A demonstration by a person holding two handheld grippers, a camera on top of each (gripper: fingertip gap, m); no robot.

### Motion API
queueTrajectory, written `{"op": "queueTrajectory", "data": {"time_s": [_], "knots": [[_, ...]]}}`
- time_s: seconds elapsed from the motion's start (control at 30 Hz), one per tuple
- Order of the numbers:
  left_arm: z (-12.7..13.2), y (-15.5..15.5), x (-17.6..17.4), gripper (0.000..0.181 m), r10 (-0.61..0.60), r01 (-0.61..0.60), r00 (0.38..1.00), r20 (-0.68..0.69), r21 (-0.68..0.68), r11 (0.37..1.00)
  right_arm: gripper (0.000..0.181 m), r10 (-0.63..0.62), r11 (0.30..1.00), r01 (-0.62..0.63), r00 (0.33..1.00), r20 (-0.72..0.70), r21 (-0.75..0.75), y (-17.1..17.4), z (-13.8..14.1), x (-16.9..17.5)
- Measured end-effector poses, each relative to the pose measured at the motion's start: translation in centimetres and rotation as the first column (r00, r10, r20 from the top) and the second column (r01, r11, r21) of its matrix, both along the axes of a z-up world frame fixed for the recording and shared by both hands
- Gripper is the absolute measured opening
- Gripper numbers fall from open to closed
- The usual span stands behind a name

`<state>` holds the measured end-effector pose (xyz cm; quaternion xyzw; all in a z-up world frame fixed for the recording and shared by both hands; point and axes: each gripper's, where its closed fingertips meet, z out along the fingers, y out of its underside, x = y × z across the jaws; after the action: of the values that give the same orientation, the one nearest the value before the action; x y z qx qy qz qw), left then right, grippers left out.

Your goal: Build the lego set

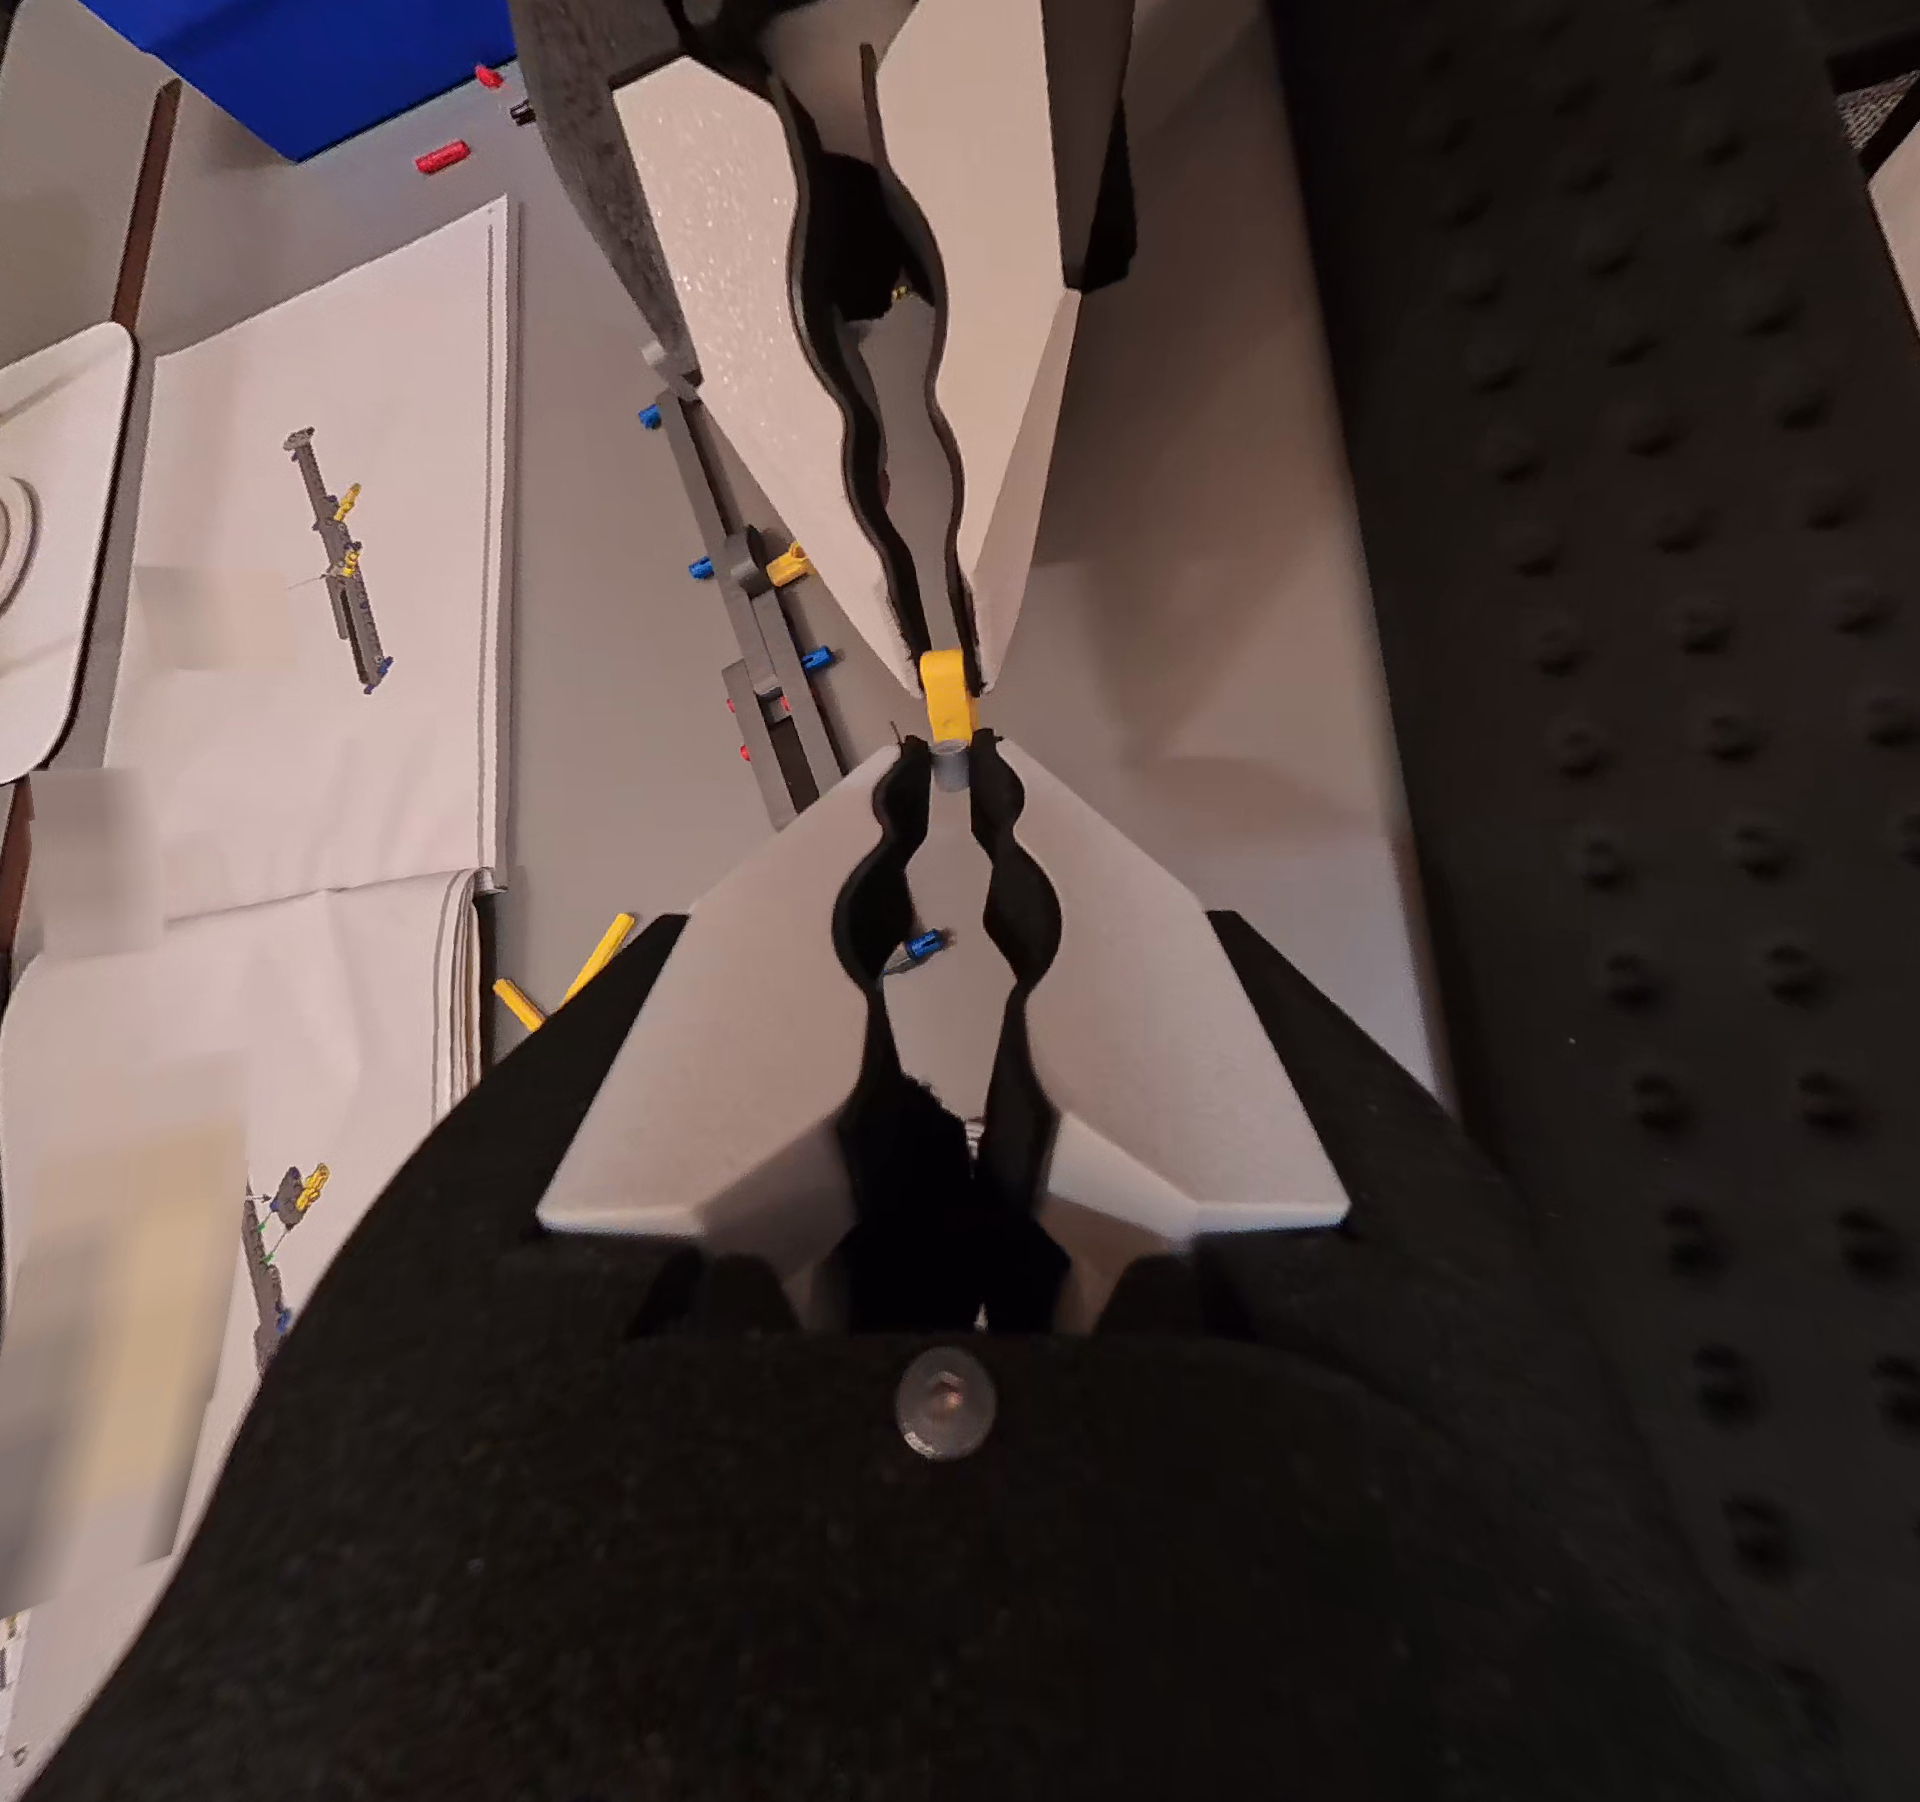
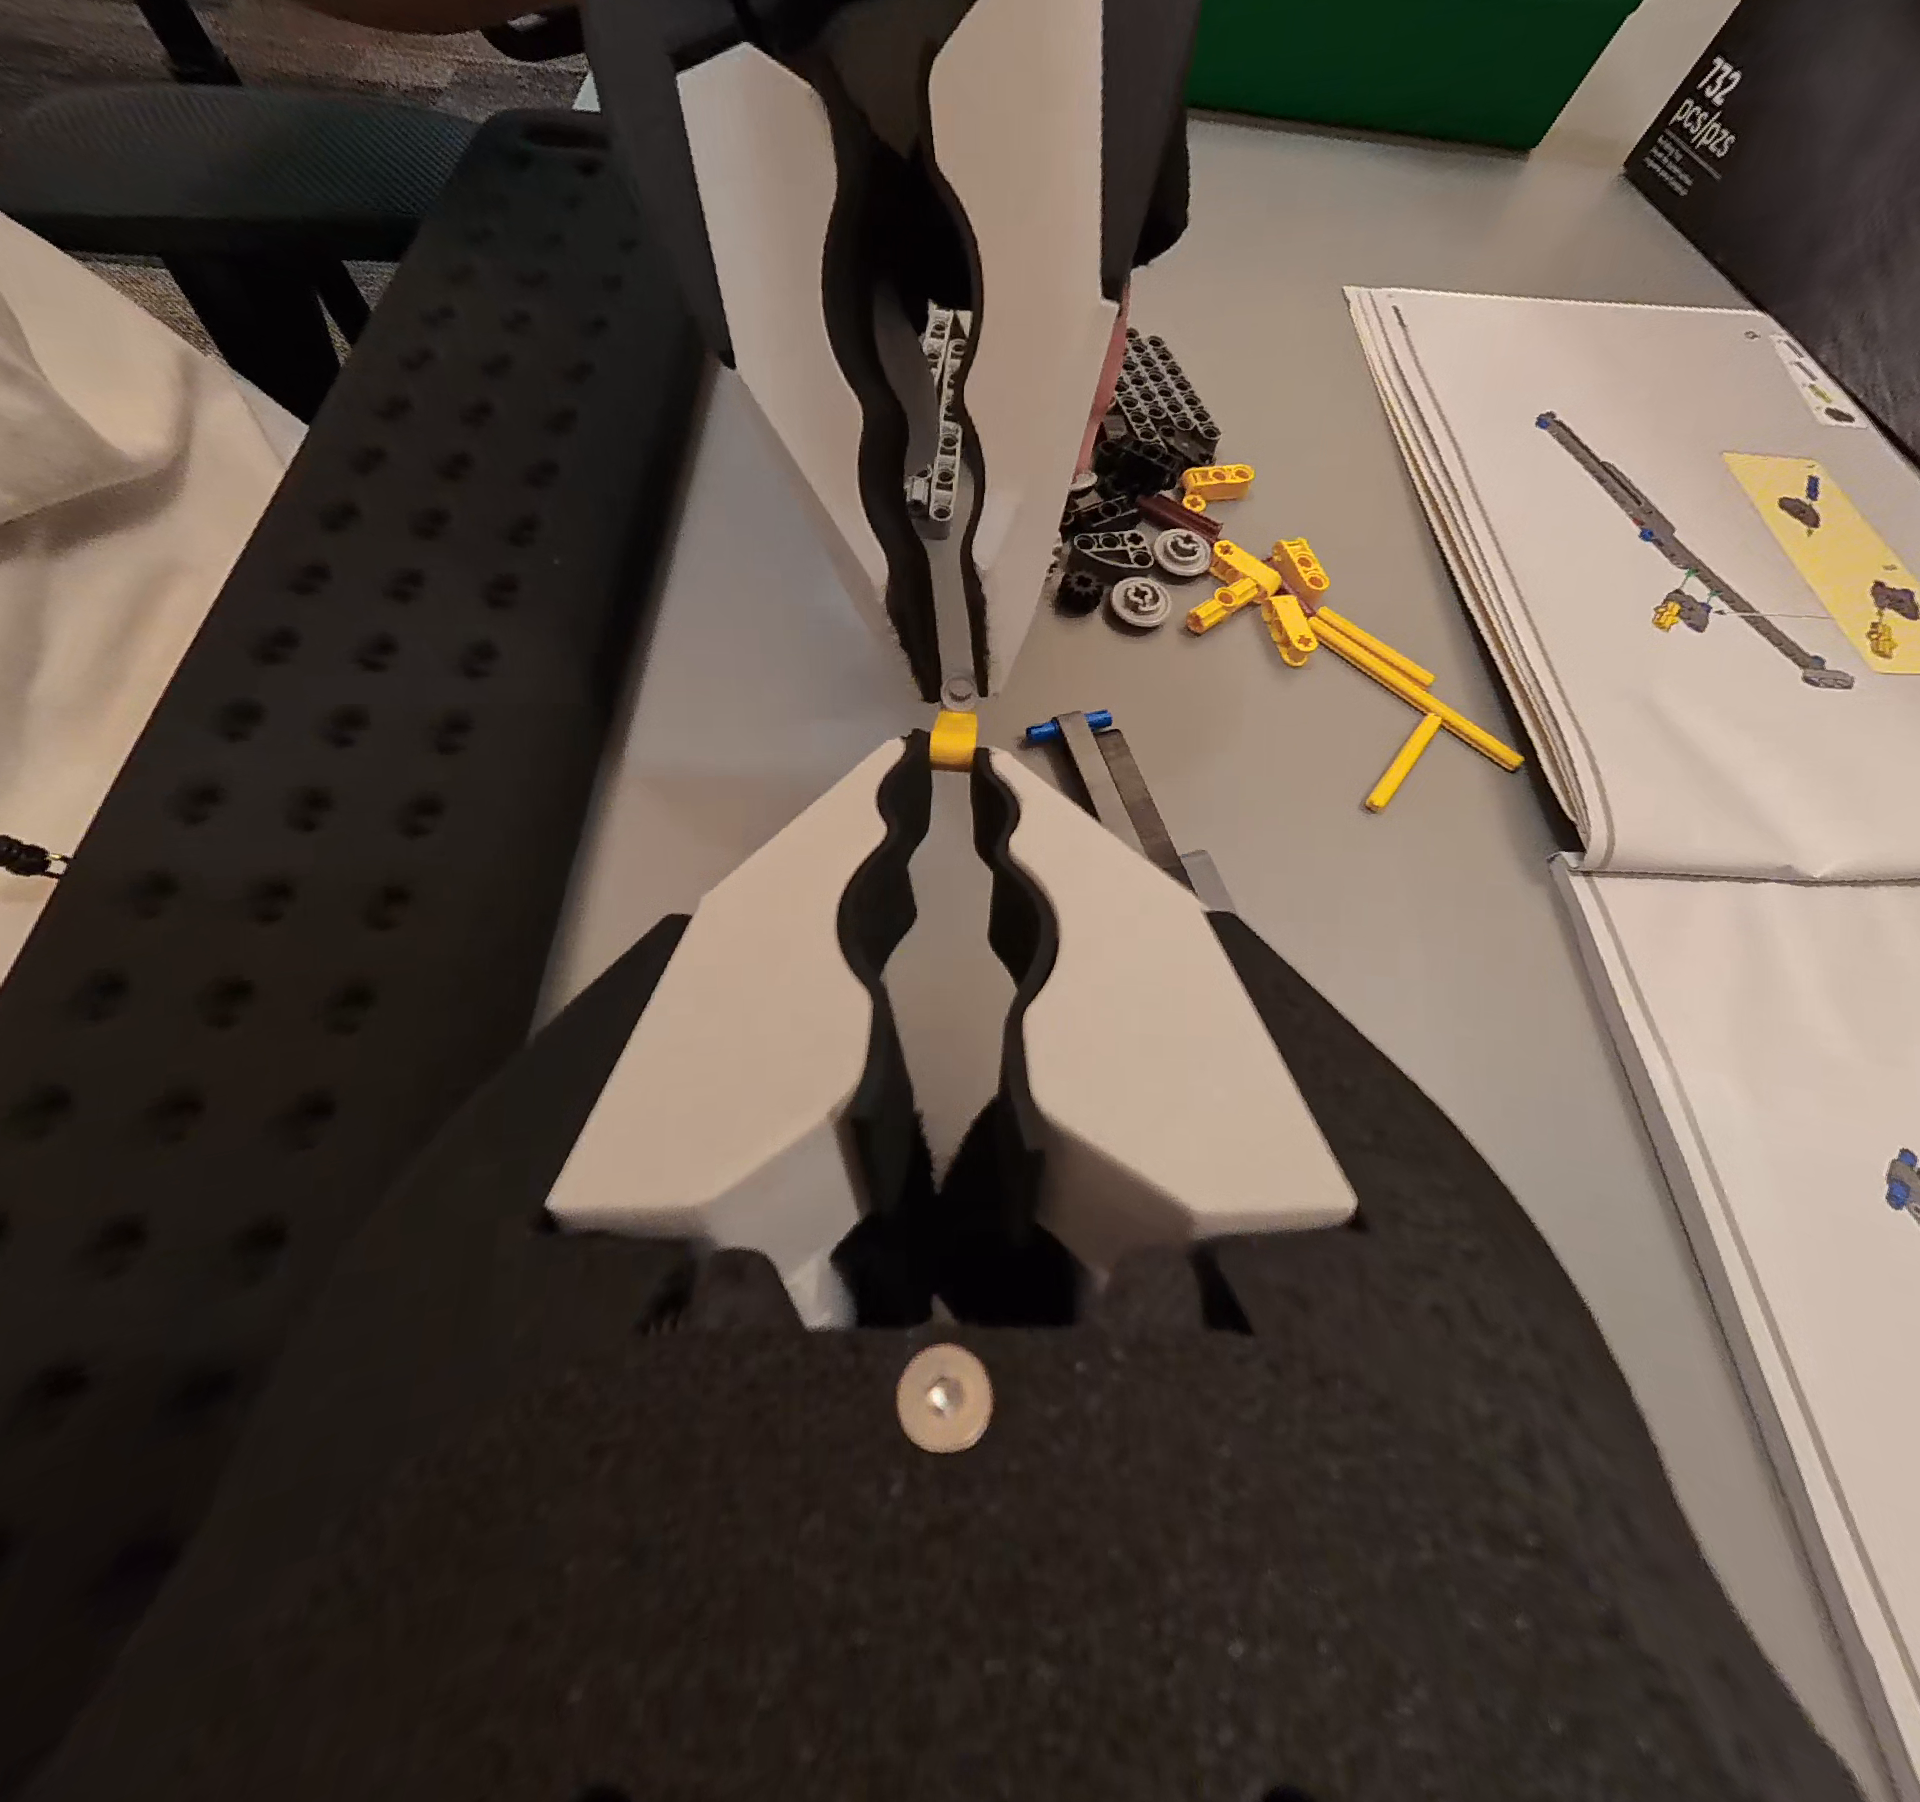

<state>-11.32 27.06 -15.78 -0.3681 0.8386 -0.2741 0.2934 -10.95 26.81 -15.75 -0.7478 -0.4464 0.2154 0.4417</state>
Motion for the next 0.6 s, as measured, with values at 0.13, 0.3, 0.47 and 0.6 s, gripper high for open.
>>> {"op": "queueTrajectory", "data": {"time_s": [0.13, 0.3, 0.47, 0.6], "knots": [[-0.3, 0.1, -0.2, 0.006, -0.007, 0.007, 1.000, -0.013, 0.018, 1.000, 0.007, 0.000, 1.000, 0.000, 1.000, 0.018, 0.004, 0.0, -0.3, -0.2], [2.6, 1.2, 0.7, 0.005, 0.085, -0.067, 0.984, 0.154, -0.120, 0.991, 0.018, -0.077, 0.997, 0.079, 0.989, -0.127, 0.008, 0.9, 1.8, 0.5], [5.9, 1.1, 1.1, 0.005, 0.218, -0.063, 0.944, 0.247, -0.515, 0.855, 0.024, -0.069, 0.995, 0.086, 0.964, -0.257, 0.053, 1.2, 4.1, 0.3], [7.0, 0.7, 1.3, 0.005, 0.240, -0.002, 0.935, 0.260, -0.674, 0.739, 0.015, -0.061, 0.993, 0.094, 0.931, -0.361, 0.074, 1.3, 5.9, 0.7]]}}
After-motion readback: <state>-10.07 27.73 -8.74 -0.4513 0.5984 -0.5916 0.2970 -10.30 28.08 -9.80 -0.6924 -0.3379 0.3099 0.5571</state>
